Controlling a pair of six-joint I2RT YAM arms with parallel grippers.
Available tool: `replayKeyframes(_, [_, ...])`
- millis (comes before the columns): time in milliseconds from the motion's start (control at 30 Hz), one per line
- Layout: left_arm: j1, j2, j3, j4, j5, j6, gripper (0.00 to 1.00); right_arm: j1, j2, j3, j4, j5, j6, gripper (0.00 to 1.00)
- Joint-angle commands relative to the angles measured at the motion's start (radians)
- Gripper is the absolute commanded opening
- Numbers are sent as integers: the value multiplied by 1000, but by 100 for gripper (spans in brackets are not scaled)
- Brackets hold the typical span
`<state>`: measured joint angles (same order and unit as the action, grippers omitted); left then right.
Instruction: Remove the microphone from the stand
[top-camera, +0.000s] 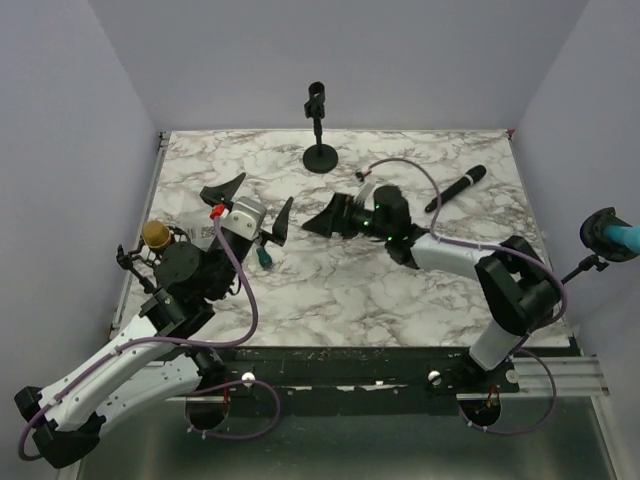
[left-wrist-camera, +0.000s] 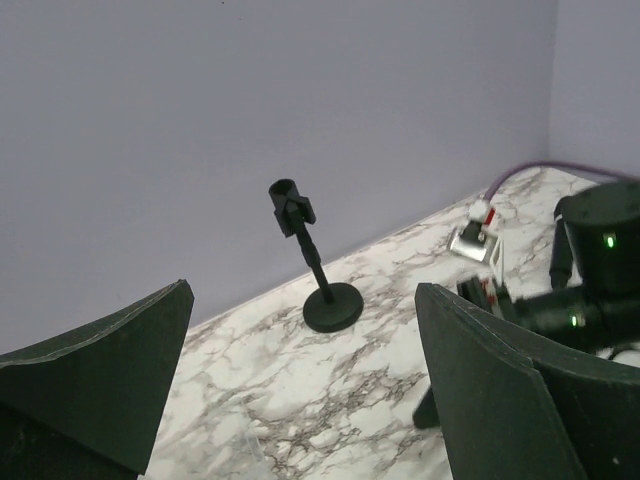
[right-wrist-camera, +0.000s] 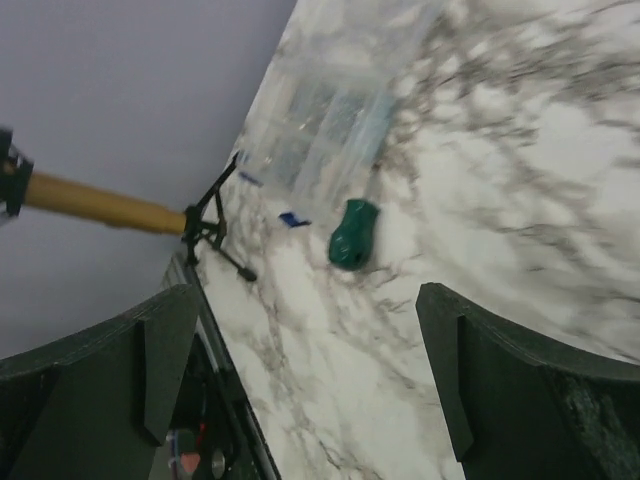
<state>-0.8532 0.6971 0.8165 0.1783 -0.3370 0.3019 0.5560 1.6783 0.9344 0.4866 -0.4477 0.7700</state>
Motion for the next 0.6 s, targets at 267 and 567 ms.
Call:
replayKeyframes(267, [-4,-74,-8,39,-69,8,95,510,298,132,574,230,-386,100])
replayKeyframes(567, [4,-138,-28,83,-115,42,95,588,567,459,549,286,-550,99])
